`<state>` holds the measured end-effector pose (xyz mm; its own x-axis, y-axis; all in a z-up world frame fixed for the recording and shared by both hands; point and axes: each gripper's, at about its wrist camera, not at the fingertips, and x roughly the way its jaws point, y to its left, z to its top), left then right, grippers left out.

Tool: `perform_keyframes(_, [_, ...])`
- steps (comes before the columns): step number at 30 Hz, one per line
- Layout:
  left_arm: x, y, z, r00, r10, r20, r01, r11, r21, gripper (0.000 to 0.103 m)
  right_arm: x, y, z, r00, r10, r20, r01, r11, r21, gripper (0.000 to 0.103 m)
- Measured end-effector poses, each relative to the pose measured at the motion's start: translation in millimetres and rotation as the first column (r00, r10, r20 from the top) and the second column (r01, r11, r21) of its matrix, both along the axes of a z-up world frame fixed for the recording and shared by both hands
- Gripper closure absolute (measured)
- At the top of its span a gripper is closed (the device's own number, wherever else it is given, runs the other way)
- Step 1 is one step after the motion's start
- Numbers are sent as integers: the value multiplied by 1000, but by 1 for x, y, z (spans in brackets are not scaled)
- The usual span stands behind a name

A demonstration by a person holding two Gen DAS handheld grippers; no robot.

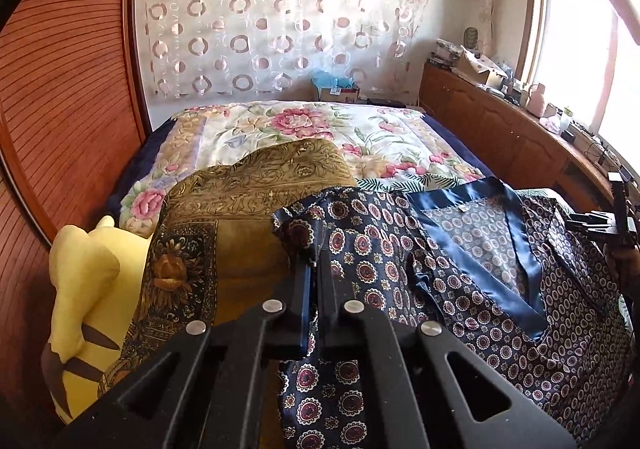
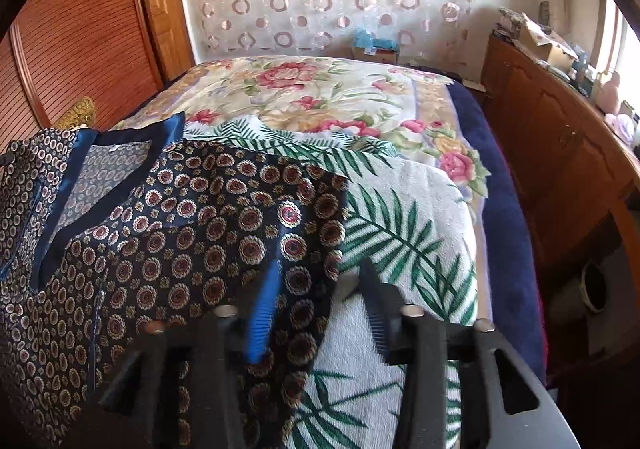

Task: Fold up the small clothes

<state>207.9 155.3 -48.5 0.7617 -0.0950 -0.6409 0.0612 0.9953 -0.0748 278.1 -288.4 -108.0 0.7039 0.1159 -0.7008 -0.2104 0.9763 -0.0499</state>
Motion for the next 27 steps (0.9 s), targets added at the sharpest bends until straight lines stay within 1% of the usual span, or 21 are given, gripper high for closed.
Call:
perform_keyframes(1, [0,-1,0,1000,0,1,0,1000,0,100,4,2,0,1000,1,-4,-1,1000,-20,56])
perform_keyframes(5, [-2,-4,1,1000,-1,8,0,1000,13,100,18,3,3,999,4,-32,-4,1000,-6,56])
perform_keyframes(7, [-4,-5,2,1000,-9,9,9,1000,6,100,22,5,3,999,13,-32,-13,1000,-13,57])
perform_keyframes(8, [-6,-7,3,1000,-15,13,15,1000,-1,100,22,7,3,999,26,-29,-27,1000,-11,68])
perform_keyframes(9, [-8,-8,5,1000,-19,18,20,1000,-5,100,21,9,3,999,46,-27,-46,999,-7,74])
perform_keyframes(11, [-14,-13,9,999,-32,35,33,999,-13,101,17,17,3,997,74,-27,-74,997,-28,95])
perform_keyframes(12, [-17,-16,11,998,-38,42,39,999,-14,101,14,19,3,996,80,-28,-81,996,-36,99])
perform_keyframes(14, [-26,-21,17,997,-50,66,51,999,-16,101,2,27,9,997,75,23,-73,994,-82,100])
perform_keyframes(16, [-35,-27,23,994,-63,86,65,998,-19,101,-13,31,22,994,79,76,-75,996,-58,100])
perform_keyframes(19, [-52,-35,33,989,-85,122,88,996,-17,101,-41,38,39,985,83,150,-76,996,-49,101])
perform_keyframes(23, [-72,-42,42,980,-122,156,126,992,-18,101,-81,46,56,971,94,220,-89,996,-32,101])
perform_keyframes(27, [-95,-46,45,975,-135,178,140,990,-17,101,-122,46,64,958,103,267,-102,995,-17,101])
